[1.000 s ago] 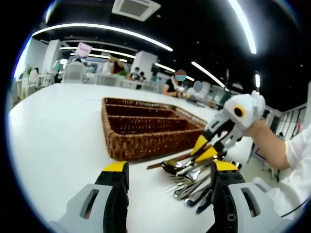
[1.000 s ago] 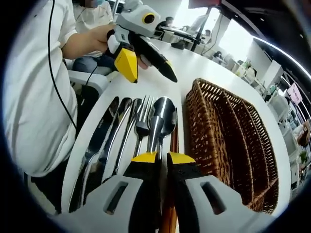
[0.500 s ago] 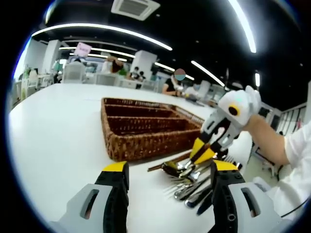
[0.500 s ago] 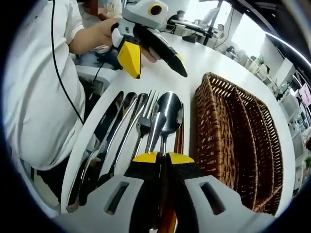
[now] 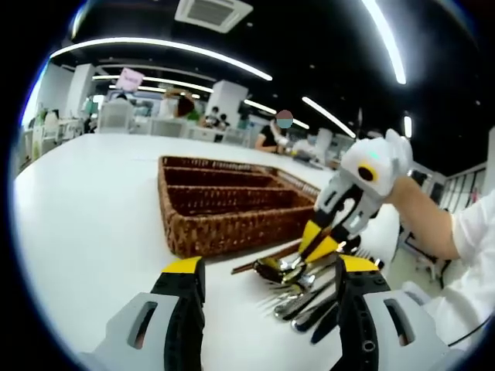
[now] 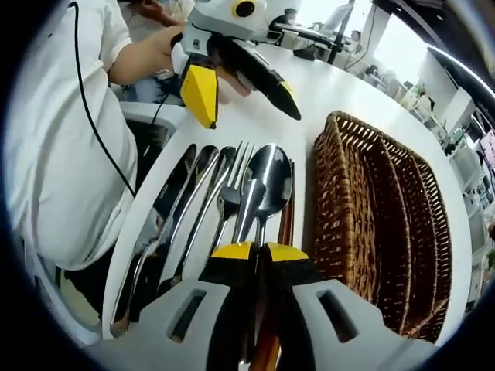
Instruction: Arrange the knives, forks, and spoons in their matching storage slots by inserting each utensil handle-first until every utensil is classified and aligned in the correct compartment
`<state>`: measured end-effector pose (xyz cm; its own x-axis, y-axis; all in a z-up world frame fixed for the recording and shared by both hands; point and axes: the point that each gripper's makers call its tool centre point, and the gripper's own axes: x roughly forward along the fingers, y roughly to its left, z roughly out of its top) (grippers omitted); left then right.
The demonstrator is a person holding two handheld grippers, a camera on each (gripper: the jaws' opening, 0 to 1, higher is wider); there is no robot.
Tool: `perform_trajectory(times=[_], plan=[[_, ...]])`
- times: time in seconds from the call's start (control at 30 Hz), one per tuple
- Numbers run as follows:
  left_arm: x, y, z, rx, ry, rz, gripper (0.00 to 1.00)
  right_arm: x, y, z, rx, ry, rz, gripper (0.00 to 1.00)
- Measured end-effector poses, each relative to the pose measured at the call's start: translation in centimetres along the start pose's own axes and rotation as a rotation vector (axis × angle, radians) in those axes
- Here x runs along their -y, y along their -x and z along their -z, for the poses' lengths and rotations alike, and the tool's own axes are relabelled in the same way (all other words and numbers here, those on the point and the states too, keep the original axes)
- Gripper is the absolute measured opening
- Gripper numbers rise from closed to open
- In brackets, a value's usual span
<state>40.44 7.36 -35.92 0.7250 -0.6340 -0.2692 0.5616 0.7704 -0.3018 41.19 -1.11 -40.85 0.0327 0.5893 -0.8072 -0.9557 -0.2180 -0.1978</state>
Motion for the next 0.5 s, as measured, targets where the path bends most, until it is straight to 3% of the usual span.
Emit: perform_trajectory(times=[0.5], plan=[[0.27,0.09,0.27,-0.003,-0.009,0.009,0.69,0.24,-0.03,0.11,-0.016,-0.071,-0.009,0.04]])
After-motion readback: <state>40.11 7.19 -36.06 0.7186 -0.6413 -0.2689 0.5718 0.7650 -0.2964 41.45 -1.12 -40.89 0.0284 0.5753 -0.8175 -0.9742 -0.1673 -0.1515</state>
